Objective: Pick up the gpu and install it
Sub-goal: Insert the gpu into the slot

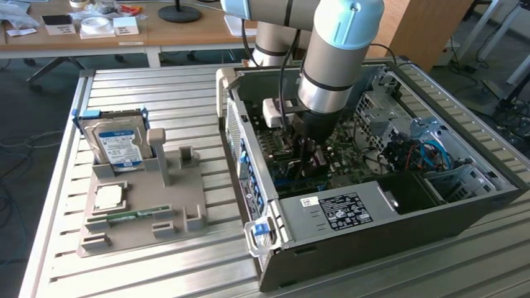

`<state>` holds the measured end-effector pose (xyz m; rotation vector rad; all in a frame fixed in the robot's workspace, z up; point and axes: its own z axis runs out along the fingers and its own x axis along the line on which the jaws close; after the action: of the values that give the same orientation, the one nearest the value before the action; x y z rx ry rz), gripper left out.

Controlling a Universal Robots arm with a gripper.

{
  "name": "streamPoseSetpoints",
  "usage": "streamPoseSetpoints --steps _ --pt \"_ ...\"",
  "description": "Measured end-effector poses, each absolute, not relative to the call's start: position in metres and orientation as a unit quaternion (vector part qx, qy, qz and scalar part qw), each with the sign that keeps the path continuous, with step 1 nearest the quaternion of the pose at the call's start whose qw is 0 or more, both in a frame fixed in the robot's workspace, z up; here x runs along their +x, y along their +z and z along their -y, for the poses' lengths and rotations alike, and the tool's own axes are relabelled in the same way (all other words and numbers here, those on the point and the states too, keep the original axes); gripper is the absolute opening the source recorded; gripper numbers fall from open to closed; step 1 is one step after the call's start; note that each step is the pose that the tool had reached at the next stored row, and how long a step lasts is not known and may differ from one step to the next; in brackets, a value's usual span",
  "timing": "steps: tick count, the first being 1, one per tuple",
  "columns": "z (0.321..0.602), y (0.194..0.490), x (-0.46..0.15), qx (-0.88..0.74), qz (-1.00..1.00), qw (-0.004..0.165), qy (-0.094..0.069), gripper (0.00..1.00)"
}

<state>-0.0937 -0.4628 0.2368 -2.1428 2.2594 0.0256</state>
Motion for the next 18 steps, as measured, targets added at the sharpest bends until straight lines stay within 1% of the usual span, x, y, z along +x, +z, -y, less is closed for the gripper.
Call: streamPoseSetpoints --steps 1,8,18 --pt "0.463 0.237 -0.094 -0.688 -0.725 0.014 0.008 0.58" --pt "0.463 0.239 -0.094 -0.688 -0.725 0.014 0.008 0.58" --pt "0.463 0.256 -0.094 -0.688 -0.725 0.014 0.008 0.58"
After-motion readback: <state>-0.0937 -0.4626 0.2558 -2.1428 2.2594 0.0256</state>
